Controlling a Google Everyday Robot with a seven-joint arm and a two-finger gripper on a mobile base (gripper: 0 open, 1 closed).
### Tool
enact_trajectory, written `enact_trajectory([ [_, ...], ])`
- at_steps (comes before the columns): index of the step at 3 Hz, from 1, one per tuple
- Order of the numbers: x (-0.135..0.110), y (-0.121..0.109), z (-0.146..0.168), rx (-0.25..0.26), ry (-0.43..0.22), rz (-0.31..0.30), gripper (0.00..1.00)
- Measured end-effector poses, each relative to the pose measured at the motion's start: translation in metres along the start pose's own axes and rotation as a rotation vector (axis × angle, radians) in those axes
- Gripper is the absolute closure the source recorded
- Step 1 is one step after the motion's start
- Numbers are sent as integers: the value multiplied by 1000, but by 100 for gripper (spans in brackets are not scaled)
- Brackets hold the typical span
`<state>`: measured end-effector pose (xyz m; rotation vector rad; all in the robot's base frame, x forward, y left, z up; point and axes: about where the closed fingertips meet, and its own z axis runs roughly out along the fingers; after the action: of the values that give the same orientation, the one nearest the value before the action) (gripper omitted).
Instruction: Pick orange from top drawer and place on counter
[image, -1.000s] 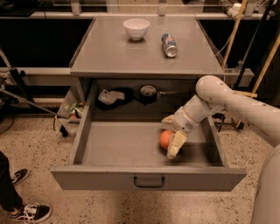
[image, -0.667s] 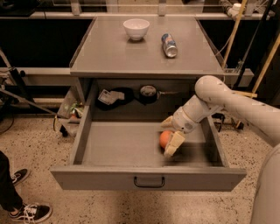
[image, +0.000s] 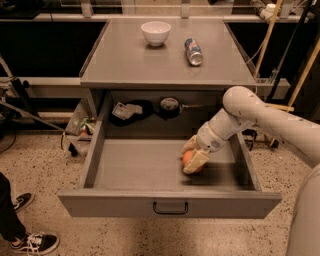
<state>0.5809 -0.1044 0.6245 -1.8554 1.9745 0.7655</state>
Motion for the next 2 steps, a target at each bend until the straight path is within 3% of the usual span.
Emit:
enact_trajectory([
  [2, -15, 4, -12, 13, -22, -25, 99],
])
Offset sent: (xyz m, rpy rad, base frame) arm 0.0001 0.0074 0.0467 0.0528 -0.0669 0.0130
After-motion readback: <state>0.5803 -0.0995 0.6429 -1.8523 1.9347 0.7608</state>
